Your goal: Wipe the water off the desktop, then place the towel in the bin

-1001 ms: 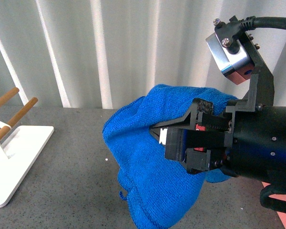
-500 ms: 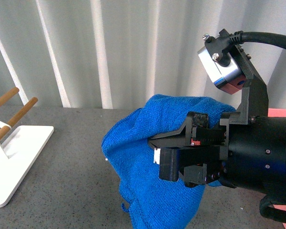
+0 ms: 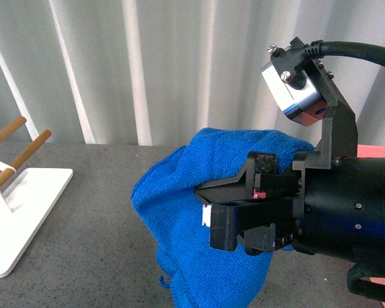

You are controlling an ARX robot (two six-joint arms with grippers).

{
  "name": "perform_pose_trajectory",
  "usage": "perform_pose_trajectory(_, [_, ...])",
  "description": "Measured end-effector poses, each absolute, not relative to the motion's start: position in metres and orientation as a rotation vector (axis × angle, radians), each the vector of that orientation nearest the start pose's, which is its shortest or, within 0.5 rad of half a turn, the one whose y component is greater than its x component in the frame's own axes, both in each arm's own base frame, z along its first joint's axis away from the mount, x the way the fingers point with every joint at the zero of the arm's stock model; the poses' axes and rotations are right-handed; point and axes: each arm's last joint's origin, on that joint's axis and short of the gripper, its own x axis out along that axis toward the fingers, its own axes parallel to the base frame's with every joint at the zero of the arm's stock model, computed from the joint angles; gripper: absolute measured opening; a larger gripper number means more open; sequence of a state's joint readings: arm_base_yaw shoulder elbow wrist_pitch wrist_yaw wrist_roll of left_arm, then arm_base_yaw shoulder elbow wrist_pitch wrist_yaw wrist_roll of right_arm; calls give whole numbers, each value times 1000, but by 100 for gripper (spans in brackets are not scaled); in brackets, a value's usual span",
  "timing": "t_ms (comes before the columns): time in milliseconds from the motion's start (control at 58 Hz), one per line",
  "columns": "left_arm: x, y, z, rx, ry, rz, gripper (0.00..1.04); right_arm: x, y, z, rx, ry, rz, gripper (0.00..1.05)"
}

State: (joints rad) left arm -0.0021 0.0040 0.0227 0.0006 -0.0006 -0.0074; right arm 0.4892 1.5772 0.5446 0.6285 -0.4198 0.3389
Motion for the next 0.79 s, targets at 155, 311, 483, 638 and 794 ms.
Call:
perform_pose_trajectory(155, [97,0,171,-7,-19,-2,27,248,145,145,296,581,814,5])
perform_pose_trajectory(311, [97,0,171,-7,-19,-2,55,252,144,117,283,693,786,5])
perform_pose_trajectory(483, [97,0,171,-7,-19,-2,83,260,134,67,172,925,662,5])
perform_pose_trajectory(638, [97,0,171,-6,-19,-2,98,276,128,43,71,1031,584,5])
perform_pose_trajectory(794, [97,0,171,-6,-19,-2,98,302,127,36,-7,1070,527,5])
